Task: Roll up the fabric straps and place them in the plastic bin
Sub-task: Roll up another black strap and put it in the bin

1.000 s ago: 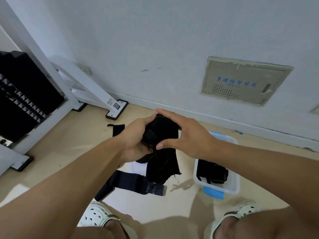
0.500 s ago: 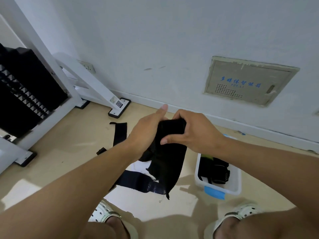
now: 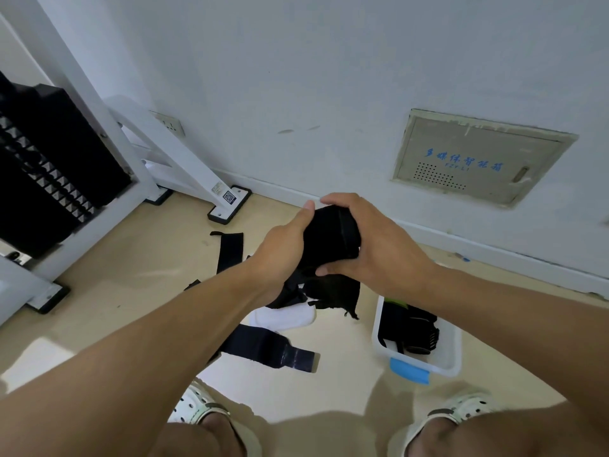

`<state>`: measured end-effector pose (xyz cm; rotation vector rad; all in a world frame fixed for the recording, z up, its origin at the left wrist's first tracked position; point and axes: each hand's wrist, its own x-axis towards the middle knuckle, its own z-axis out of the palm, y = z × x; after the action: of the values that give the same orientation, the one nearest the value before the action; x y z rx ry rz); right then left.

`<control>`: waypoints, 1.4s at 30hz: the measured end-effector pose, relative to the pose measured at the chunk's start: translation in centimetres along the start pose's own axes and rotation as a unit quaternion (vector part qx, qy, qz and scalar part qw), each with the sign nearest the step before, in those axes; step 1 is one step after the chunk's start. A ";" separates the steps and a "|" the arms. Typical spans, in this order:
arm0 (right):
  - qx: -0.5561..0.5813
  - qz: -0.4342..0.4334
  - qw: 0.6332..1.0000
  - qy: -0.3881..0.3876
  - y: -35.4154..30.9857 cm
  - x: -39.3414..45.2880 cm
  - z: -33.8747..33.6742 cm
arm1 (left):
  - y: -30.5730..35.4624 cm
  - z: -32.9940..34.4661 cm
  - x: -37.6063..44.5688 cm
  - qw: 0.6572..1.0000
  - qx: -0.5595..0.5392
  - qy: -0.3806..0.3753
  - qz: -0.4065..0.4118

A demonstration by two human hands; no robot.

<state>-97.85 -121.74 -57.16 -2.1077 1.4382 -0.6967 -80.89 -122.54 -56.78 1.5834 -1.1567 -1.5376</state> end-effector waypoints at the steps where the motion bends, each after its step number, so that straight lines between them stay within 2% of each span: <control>1: -0.021 -0.017 1.000 0.013 0.1 0.1 0.0 | -0.1 0.1 0.2 1.000 -0.011 0.002 -0.004; 5: -0.075 -0.045 0.996 0.011 0.9 0.1 -0.2 | -0.5 0.1 0.2 1.000 0.007 -0.007 -0.027; 8: -0.055 -0.025 0.998 -0.008 0.8 -0.2 -0.1 | -0.5 -0.1 -0.1 0.998 0.050 -0.012 -0.023; 12: 0.065 0.045 0.996 -0.029 0.4 -0.1 0.0 | -0.2 -0.4 -0.7 0.995 0.078 -0.007 0.069; 15: 0.132 0.068 0.988 -0.050 0.3 0.2 -0.4 | 0.1 -0.1 -1.1 0.984 0.096 0.004 0.150; 20: 0.155 0.083 0.982 -0.061 0.3 0.3 -0.7 | 0.5 -0.3 -0.4 0.964 0.166 0.061 0.198; 23: 0.129 0.082 0.987 -0.056 0.3 -0.1 -0.5 | 0.5 -0.3 0.0 0.961 0.182 0.094 0.187; 30: 0.095 0.050 0.993 -0.054 0.1 -0.9 -0.1 | 1.2 0.0 0.2 0.973 0.159 0.101 0.133; 35: 0.124 0.067 0.987 -0.079 -0.6 -1.0 0.3 | 1.0 0.1 -0.7 0.991 0.058 0.109 0.057; 38: 0.137 0.081 0.980 -0.122 -1.2 -1.1 1.4 | 0.4 0.2 -1.1 0.987 -0.026 0.155 0.027; 42: 0.167 0.069 0.973 -0.145 -1.3 -1.1 2.2 | 0.4 0.1 -1.5 0.981 -0.066 0.185 0.012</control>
<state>-95.91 -120.07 -58.12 -1.7495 1.1995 -0.5101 -80.95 -121.31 -55.74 1.6692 -0.8467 -1.2098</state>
